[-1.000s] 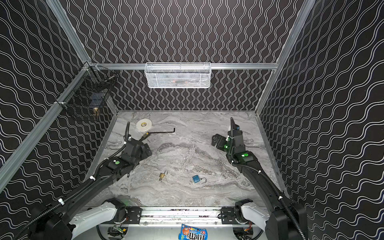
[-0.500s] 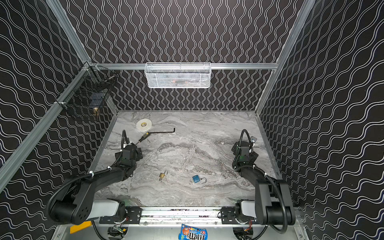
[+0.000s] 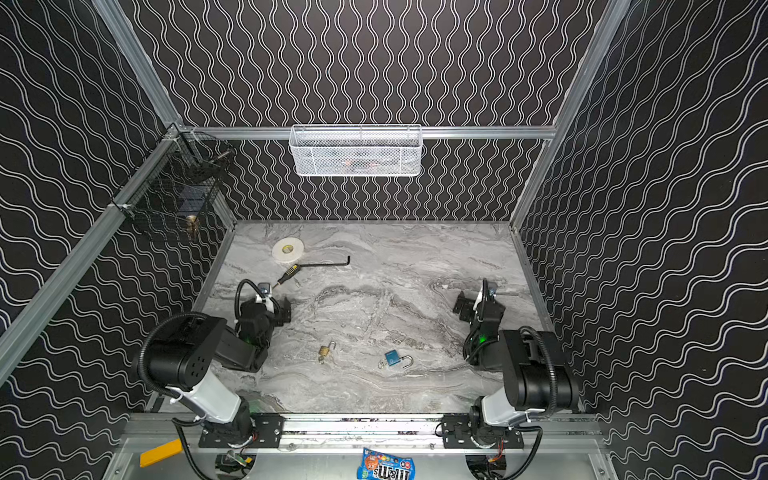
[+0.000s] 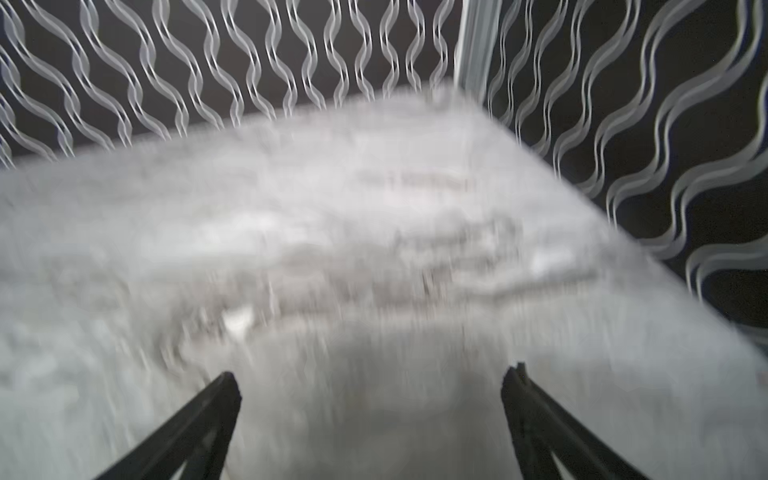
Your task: Unlock with the key
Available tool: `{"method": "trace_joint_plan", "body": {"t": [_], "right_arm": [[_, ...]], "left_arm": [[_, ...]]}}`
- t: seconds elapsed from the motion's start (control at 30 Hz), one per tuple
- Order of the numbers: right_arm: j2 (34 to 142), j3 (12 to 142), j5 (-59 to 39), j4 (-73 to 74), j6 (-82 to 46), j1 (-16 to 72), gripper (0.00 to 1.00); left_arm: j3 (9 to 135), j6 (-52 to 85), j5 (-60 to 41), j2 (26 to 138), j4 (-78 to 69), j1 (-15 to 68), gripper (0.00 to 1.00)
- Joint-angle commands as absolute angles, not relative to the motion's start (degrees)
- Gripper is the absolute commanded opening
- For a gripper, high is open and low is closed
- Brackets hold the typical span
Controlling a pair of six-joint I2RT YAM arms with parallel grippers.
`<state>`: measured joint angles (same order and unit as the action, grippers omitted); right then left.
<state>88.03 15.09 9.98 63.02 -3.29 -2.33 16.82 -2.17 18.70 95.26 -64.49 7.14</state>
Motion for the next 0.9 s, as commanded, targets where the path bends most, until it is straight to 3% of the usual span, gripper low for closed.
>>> {"method": "trace_joint_plan", "body": {"t": [0.0,0.03,0.13,0.23,0.33,0.87], "right_arm": [[87.93,15.43,9.03,65.87,-2.21,-2.52,0.99],[86.5,16.46,8.7,61.27,-2.89,-2.55,0.99],[88.8,13.93,9.58,71.51,-1.09,-2.17,0.99],[87.12,15.63,8.86,64.35,-1.7,-2.02,0.99],[88.58,14.53,8.88,69.56,-1.02,-2.01,0.99],[88.33,14.71,8.79,68.48,-1.06,-2.02,0.99]], "left_arm": [[20.71,-1.57,17.63,94.48,-58.57,6.47,0.99],[20.11,-1.69,17.46,95.06,-60.86,6.08,0.99],[20.19,-1.32,17.49,94.98,-60.44,6.06,0.99],[19.91,-1.46,17.67,95.01,-61.04,6.06,0.99],[19.92,-1.7,17.75,95.08,-61.25,6.06,0.99],[19.97,-1.94,17.84,95.17,-61.54,6.06,0.99]]}}
